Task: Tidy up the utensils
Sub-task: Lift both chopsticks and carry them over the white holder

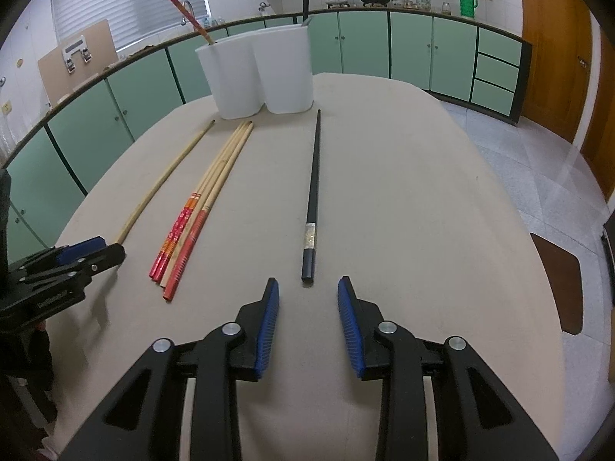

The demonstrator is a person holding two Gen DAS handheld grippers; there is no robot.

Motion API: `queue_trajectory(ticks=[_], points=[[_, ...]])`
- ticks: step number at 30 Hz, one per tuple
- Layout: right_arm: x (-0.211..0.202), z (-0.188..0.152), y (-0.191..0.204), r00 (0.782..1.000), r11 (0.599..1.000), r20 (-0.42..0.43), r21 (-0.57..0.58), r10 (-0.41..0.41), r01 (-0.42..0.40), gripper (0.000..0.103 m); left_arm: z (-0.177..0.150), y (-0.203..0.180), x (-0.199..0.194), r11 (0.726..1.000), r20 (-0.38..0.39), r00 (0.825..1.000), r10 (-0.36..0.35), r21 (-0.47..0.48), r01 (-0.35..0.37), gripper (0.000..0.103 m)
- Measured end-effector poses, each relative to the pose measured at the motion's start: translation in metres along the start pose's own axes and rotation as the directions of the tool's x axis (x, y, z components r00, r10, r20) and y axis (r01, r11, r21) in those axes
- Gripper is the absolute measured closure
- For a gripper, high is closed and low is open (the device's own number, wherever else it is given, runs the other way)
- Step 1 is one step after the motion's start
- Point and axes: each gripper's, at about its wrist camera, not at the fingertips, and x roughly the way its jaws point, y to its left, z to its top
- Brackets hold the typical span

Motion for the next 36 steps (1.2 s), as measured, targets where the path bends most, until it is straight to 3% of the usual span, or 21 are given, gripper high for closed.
queue_trajectory(ticks=[6, 10, 16, 25, 31, 36], points=[[0.006, 0.005, 0.003, 1.000, 1.000, -0.010, -0.003, -0.024, 0.024, 0.080, 0.004, -0.004, 0.004, 1.000, -0.003, 1.000, 0.016, 0.015, -0.016, 0.060], [0.009, 0.009, 0.001, 0.999, 0.999, -0.015, 0.011, -0.038, 0.038, 0.091, 0.006, -0.005, 0.006, 1.000, -0.003, 1.000, 0.020, 0.015, -0.020, 0.073], [0.012, 0.011, 0.005, 0.999, 0.999, -0.019, -0.008, -0.049, 0.049, 0.096, 0.010, -0.009, 0.010, 0.999, -0.006, 1.000, 0.025, 0.022, -0.025, 0.096], [-0.010, 0.021, 0.002, 0.998, 0.999, 0.027, -0.019, -0.048, 0.049, 0.097, 0.011, -0.009, -0.009, 1.000, 0.000, 1.000, 0.010, 0.027, -0.010, 0.097], [-0.047, 0.047, 0.001, 0.993, 0.998, 0.113, -0.043, -0.044, 0.049, 0.097, 0.027, -0.013, -0.054, 0.997, 0.094, 0.996, 0.003, 0.078, -0.011, 0.097], [-0.081, 0.074, 0.006, 0.981, 0.996, 0.193, -0.080, -0.032, 0.048, 0.097, 0.051, -0.016, -0.092, 0.994, 0.195, 0.981, -0.015, 0.105, -0.005, 0.097]])
